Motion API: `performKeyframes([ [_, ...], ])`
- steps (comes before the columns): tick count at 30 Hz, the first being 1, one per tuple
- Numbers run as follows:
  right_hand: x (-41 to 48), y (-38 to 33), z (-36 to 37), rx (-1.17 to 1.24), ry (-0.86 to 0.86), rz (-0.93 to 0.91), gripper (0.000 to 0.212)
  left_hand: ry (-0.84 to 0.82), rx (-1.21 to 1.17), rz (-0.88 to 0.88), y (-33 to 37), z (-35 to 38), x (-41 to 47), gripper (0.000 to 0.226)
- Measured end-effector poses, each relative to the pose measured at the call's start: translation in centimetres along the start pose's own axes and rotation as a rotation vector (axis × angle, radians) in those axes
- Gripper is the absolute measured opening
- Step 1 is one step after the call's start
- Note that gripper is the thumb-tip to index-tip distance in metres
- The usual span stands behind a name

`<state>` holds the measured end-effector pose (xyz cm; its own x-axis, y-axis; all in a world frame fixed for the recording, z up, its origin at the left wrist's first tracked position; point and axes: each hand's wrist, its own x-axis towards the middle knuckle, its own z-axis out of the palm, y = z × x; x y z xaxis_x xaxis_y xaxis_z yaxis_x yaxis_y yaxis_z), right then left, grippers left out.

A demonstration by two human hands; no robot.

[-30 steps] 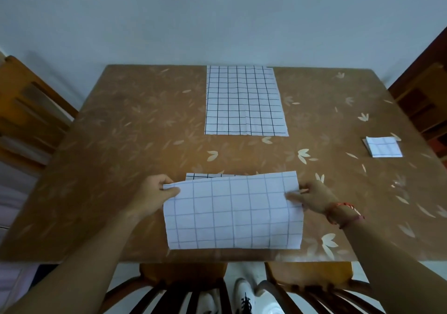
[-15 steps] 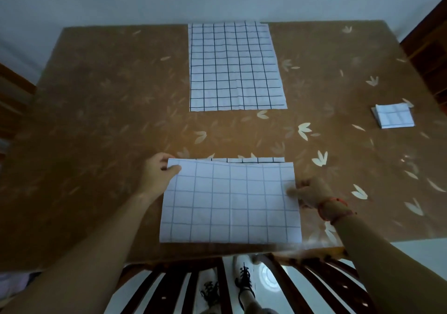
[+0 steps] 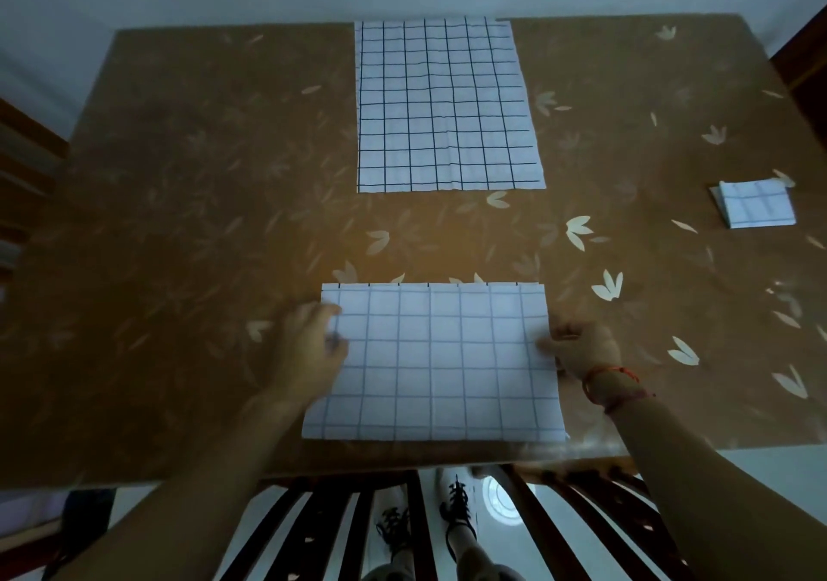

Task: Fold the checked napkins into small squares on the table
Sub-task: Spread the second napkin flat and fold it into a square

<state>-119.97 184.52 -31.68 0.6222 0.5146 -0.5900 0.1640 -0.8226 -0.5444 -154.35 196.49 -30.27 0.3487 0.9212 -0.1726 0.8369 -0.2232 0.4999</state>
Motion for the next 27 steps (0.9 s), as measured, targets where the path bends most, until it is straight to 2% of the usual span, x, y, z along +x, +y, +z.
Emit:
performKeyframes([
  [4, 0.0, -0.2, 0.3, 0.01, 0.034, 0.027, 0.016, -0.183, 0.207, 0.382, 2.8, 4.1, -4.9, 0.045],
  [7, 0.1, -0.3, 0.4, 0.002, 0.062, 0.028, 0.016, -0.228, 0.295, 0.487, 3.9, 7.2, -8.0, 0.046],
  [11, 0.2, -0.5, 0.5, 0.006, 0.059, 0.03, 0.016, -0.22, 0.382, 0.447, 3.9, 9.2, -9.3, 0.049],
  [18, -0.4, -1.0, 0.2, -0.106, 0.078, -0.065, 0.035, -0.201, 0.377, 0.36, 3.9, 10.1, -9.3, 0.048],
  [22, -2.6, -1.1, 1.4, -0.404, 0.196, -0.32, 0.045, -0.194, 0.37, 0.341, 4.2, 10.4, -9.3, 0.048],
  [27, -9.8, 1.1, 5.7, -0.629, 0.051, -0.816, 0.062, -0.17, 0.343, 0.322, 4.6, 10.0, -9.5, 0.051],
])
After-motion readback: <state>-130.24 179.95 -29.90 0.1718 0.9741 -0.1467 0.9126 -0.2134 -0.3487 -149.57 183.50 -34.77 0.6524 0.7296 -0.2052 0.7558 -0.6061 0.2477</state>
